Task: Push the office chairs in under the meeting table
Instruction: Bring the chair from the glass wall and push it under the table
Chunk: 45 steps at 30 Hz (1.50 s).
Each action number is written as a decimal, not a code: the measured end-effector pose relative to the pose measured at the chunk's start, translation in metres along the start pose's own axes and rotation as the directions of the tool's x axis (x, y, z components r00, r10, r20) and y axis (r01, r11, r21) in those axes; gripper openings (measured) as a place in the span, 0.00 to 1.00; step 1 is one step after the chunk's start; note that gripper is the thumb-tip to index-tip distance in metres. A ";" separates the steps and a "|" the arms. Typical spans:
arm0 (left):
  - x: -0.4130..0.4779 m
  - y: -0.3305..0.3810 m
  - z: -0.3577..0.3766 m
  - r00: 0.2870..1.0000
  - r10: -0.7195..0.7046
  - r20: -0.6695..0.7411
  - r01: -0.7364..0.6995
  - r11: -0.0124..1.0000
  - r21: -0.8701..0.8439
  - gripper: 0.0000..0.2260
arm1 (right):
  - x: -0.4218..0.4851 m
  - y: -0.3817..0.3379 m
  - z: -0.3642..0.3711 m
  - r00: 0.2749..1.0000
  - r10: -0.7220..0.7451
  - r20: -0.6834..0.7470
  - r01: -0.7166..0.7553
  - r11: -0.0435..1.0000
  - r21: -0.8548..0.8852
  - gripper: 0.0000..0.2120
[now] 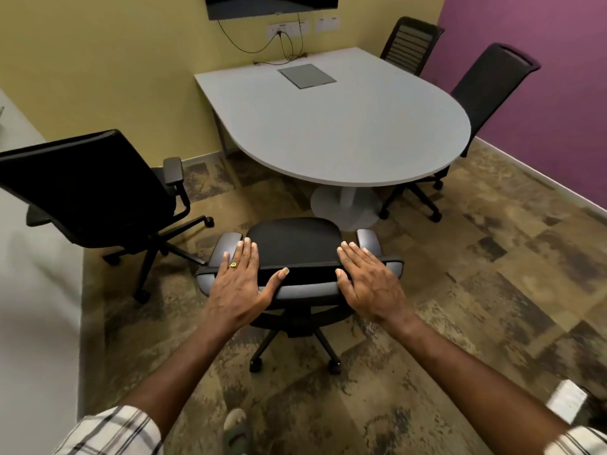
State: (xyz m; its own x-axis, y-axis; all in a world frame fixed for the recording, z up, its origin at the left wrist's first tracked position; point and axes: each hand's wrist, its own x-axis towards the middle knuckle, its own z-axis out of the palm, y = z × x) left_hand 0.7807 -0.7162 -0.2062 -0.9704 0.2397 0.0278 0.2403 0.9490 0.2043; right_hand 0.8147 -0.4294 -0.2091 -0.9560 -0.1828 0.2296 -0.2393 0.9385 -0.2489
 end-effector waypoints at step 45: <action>0.342 -0.093 -0.009 0.981 0.150 0.121 -0.148 0.989 -0.027 0.39 | 0.283 0.046 0.076 0.960 0.274 -0.048 -0.274 0.962 0.002 0.27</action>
State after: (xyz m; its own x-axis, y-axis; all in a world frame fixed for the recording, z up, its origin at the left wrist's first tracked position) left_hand 0.4260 -0.7243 -0.2065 -0.9133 0.4028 -0.0607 0.3807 0.8971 0.2242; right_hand 0.5204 -0.4603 -0.2273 -0.9756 0.0958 0.1974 0.0319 0.9520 -0.3044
